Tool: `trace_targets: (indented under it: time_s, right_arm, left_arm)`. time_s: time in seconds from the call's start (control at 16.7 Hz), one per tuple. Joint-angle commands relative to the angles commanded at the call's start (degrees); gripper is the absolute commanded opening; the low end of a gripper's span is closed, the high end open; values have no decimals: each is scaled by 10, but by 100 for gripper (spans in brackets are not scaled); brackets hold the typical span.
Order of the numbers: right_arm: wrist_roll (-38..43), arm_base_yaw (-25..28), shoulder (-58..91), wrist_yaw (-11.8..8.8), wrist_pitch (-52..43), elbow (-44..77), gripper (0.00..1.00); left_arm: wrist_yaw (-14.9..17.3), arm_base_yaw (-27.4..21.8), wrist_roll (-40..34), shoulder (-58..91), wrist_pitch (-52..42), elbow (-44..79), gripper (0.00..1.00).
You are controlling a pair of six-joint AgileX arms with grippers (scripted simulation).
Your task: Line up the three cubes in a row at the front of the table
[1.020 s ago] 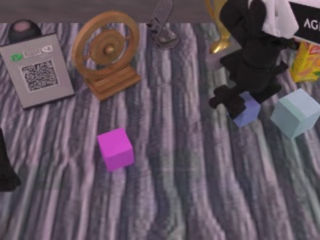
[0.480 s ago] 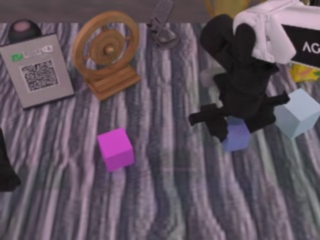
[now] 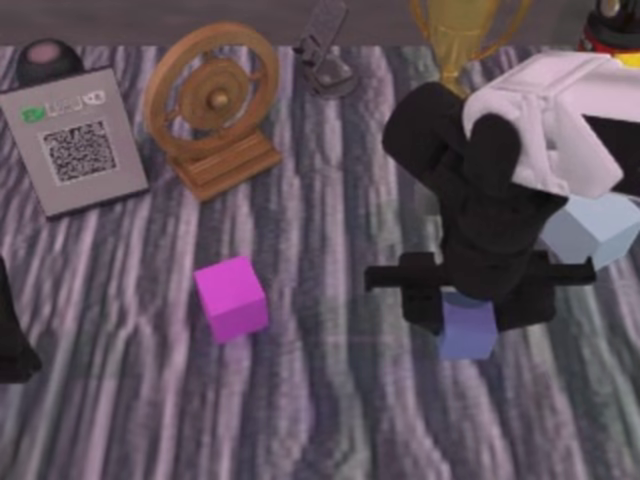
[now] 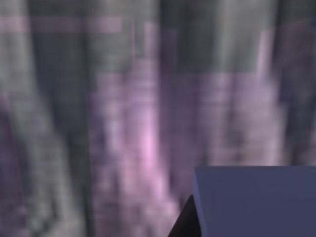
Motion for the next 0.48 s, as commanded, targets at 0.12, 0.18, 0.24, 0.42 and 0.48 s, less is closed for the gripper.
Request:
trace_targets:
  time_s: [0.12,0.18,0.24,0.42,0.48]
  right_arm:
    - [1,1,-1,0,0,-1,0]
    - [1,1,-1,0,0,-1,0]
    - [2,-2,1,-1,-1,0,0]
    - [0,0,9,-1,23,-15,0]
    - [1,0,15,0,42,-26,0]
  left_arm:
    - [0,0,0,0,0,0,100]
    - [0,0,0,0,0,0,100]
    - [0,0,0,0,0,0,100]
    - [0,0,0,0,0,0,100]
    - [0,0,0,0,0,0,100]
